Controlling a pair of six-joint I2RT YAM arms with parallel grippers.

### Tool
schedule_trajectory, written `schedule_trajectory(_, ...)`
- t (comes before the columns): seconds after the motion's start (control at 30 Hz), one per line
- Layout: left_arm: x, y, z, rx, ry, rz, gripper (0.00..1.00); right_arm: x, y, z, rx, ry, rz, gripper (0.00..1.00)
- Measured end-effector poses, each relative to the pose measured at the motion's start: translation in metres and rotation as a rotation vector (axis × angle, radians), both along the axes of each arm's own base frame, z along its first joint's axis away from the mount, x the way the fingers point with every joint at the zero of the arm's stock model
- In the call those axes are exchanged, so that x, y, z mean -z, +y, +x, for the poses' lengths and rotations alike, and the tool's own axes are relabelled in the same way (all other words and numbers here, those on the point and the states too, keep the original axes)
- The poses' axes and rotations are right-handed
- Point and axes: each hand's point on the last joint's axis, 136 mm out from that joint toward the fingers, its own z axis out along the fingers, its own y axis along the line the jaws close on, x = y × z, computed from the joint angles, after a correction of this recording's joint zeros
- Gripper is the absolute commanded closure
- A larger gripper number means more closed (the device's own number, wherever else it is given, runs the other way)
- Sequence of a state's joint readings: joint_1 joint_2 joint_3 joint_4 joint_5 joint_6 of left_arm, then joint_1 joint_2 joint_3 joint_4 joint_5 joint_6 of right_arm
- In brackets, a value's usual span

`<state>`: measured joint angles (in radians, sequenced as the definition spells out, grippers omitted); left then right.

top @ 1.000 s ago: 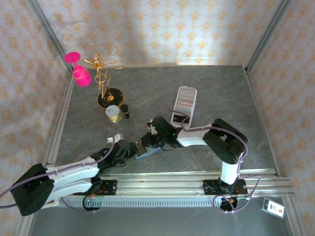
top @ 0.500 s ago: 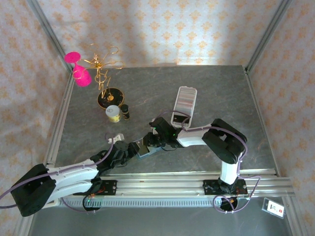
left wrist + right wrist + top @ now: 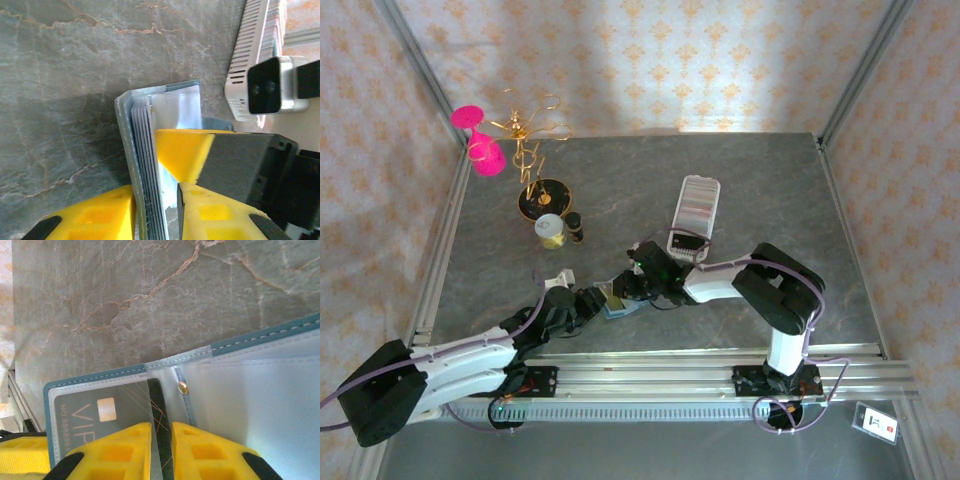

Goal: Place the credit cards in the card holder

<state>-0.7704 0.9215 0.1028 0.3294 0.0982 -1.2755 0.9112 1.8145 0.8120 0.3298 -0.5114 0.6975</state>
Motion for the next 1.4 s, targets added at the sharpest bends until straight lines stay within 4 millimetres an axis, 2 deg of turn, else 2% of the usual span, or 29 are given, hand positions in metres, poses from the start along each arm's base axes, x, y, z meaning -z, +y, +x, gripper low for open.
schedule_trajectory(0.13,0.010,0.003,-0.003,0.005,0.026,0.037,0.96,-0.002,-0.002,0.001,0.017,-0.005,-0.004,0.80)
schedule_trajectory(0.3,0.012,0.006,-0.006,0.014,0.041,0.073,1.00,-0.015,-0.004,0.002,0.027,-0.023,-0.001,0.72)
schedule_trajectory(0.5,0.010,0.018,-0.011,0.007,0.045,0.133,1.00,-0.057,-0.025,0.017,0.096,-0.166,-0.036,0.57)
schedule_trajectory(0.57,0.010,0.022,-0.014,0.011,0.053,0.154,1.00,-0.064,-0.035,0.021,0.127,-0.207,-0.070,0.53)
schedule_trajectory(0.67,0.008,0.026,-0.017,0.016,0.068,0.184,1.00,-0.058,-0.051,0.028,0.170,-0.241,-0.156,0.51)
schedule_trajectory(0.77,0.005,0.030,-0.018,0.013,0.080,0.213,1.00,-0.040,-0.063,0.028,0.181,-0.235,-0.242,0.47)
schedule_trajectory(0.9,0.003,0.035,-0.021,0.016,0.099,0.257,1.00,-0.014,-0.070,0.025,0.167,-0.205,-0.317,0.48)
schedule_trajectory(0.97,0.002,0.036,-0.022,0.018,0.107,0.269,1.00,-0.008,-0.070,0.024,0.159,-0.194,-0.330,0.49)
schedule_trajectory(1.03,0.002,0.037,-0.022,0.021,0.111,0.277,1.00,-0.006,-0.070,0.023,0.151,-0.191,-0.330,0.51)
schedule_trajectory(1.13,0.002,0.038,-0.023,0.022,0.115,0.287,1.00,-0.007,-0.068,0.022,0.140,-0.189,-0.322,0.43)
schedule_trajectory(1.4,0.001,0.039,-0.024,0.027,0.116,0.297,1.00,-0.018,-0.055,0.014,0.080,-0.225,-0.311,0.39)
